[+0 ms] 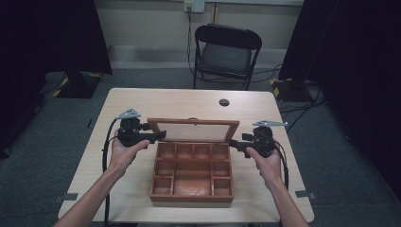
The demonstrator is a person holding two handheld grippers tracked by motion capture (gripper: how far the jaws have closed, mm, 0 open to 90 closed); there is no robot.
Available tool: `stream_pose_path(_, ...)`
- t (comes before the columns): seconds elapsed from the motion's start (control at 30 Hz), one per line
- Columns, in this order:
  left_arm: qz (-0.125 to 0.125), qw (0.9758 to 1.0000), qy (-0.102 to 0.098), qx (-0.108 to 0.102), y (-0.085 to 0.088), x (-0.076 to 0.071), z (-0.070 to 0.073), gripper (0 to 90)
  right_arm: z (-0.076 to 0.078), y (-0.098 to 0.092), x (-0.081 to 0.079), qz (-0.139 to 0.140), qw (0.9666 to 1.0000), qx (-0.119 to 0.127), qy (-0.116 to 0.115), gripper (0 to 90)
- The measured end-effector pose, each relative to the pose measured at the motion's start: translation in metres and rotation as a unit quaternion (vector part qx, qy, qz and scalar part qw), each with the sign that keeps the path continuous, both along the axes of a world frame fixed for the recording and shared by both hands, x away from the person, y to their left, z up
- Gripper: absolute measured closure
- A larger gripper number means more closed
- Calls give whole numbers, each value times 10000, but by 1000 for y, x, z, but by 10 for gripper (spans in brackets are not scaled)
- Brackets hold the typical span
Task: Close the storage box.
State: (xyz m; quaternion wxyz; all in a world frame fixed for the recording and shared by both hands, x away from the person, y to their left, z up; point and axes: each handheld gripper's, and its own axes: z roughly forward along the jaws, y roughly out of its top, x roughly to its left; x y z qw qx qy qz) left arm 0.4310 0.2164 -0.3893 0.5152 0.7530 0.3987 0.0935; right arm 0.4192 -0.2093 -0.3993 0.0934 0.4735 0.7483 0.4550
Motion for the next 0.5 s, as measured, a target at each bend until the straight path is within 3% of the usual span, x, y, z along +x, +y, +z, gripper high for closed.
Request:
stream_pose_path(0.07, -27, 10000, -13, 11, 0, -2, 2, 261, -2, -1, 0, -42, 9999, -120, -18, 279)
stream_pose_path(0.27, -64, 10000, -15, -26, 1, -6, 3, 255, 1, -9, 2, -246, 9995, -179, -83, 277)
stream_pose_path(0.37, -79, 10000, -35, -13, 2, -8, 6, 249, 5, -11, 2, -378, 9984, -402, -81, 302)
stream_pose_path(0.5, -41, 9999, -72, -80, 2, -9, 7, 248, 8, -14, 1, -396, 9986, -336, -112, 300)
